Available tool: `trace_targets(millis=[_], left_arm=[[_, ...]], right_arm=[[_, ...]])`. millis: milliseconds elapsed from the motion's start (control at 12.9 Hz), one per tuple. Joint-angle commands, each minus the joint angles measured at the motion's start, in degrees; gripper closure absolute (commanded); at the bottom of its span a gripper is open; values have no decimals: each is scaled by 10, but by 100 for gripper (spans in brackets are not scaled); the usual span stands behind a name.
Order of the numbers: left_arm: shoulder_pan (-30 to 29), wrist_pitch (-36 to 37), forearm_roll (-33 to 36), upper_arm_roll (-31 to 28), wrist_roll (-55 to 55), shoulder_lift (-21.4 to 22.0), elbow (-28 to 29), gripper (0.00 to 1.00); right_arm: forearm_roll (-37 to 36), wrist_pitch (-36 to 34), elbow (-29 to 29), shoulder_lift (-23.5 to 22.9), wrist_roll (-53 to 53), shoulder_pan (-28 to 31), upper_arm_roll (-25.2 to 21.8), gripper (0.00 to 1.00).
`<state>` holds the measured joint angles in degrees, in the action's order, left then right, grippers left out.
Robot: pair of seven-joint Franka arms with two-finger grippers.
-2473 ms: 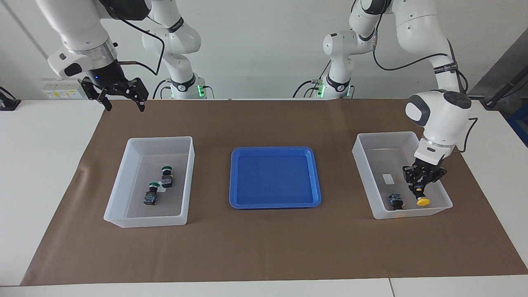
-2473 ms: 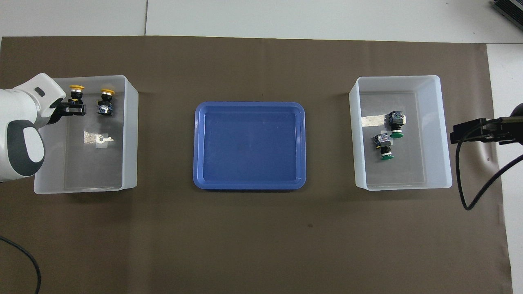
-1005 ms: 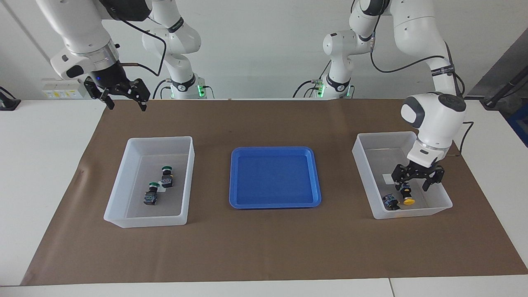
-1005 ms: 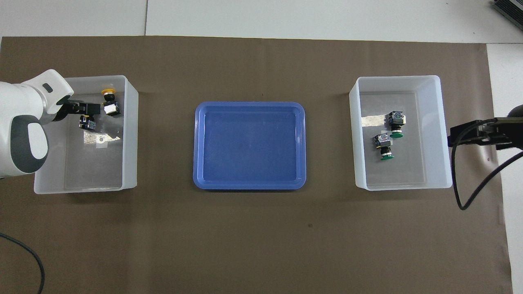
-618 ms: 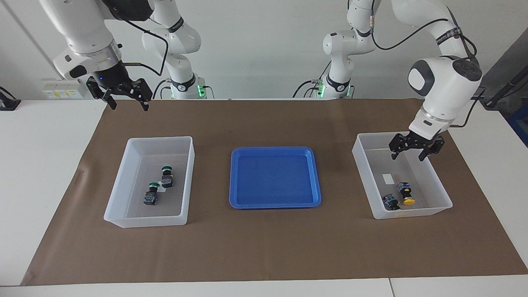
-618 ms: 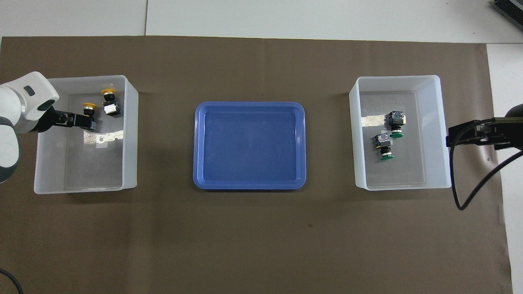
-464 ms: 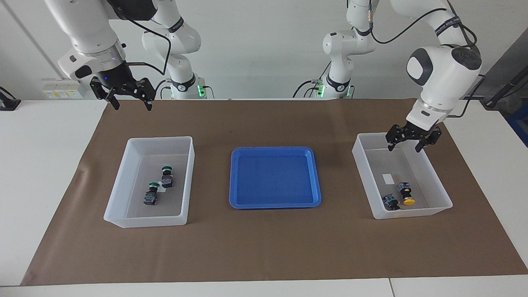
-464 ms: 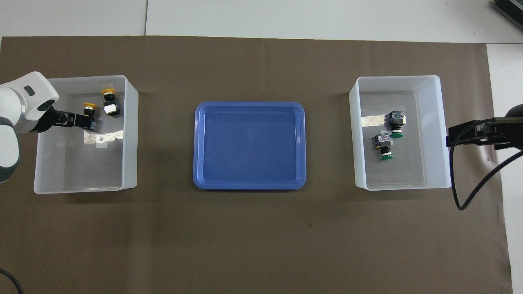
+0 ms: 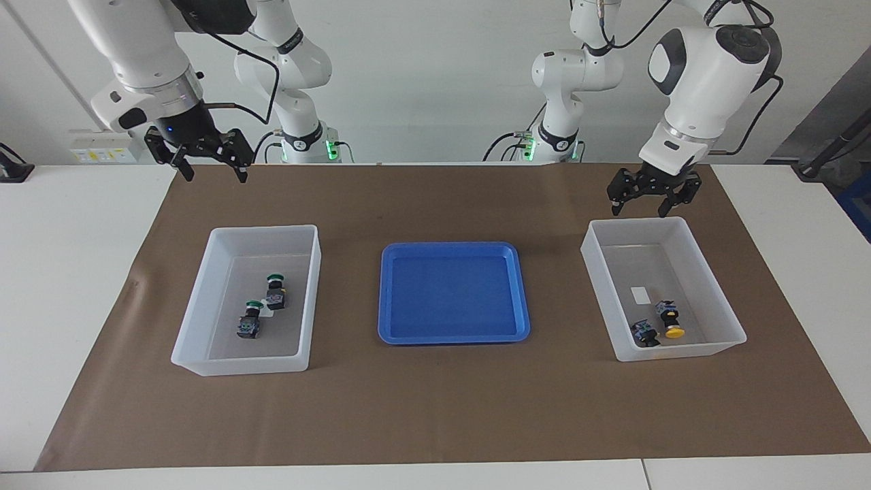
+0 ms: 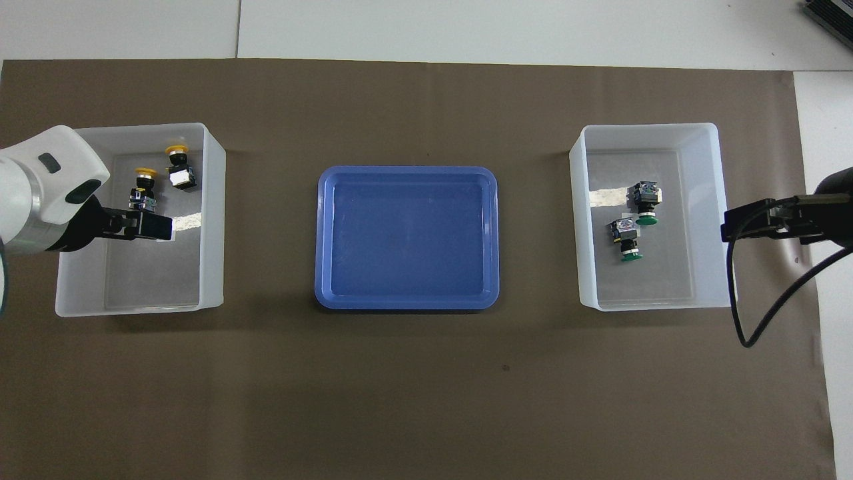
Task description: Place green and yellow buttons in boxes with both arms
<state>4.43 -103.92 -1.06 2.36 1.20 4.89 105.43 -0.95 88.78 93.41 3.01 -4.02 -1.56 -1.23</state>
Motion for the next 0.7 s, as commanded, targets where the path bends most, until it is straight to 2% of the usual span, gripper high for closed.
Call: trace_targets(millis=[0, 155, 232, 618], left_arm=[[4, 89, 7, -5, -5, -61, -131, 0], [1, 143, 7, -5, -3, -87, -186, 0], [0, 148, 8, -6, -3, -89, -191, 0], [-9, 154, 10, -12, 21, -54, -147, 0]], right_arm=[[9, -4, -5, -2, 13, 8, 6, 0], [8, -5, -5, -2, 12, 7, 5, 0], [8, -4, -5, -2, 12, 7, 4, 0], [2, -3, -5, -2, 12, -5, -1, 0]])
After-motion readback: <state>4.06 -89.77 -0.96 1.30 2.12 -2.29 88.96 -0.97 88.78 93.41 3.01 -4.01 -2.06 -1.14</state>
